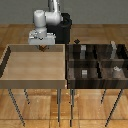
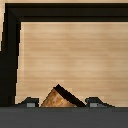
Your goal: Place the loaf of bread into the appropriate compartment.
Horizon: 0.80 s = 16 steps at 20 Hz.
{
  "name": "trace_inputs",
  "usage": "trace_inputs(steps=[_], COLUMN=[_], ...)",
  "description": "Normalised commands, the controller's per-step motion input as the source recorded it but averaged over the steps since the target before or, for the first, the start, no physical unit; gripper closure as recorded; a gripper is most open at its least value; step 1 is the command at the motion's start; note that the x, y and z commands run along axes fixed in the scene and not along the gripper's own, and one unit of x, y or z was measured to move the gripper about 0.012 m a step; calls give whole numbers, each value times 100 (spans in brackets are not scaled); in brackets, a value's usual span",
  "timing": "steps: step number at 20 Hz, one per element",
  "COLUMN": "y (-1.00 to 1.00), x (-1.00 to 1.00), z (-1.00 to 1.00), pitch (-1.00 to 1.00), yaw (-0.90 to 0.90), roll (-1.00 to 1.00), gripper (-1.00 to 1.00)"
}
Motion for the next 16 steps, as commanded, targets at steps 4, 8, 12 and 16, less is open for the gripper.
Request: trace_inputs(steps=[4,8,12,16], y=[100,100,100,100], x=[0,0,0,0], z=[0,0,0,0], pitch=[0,0,0,0], yaw=[0,0,0,0], roll=[0,0,0,0], gripper=[100,100,100,100])
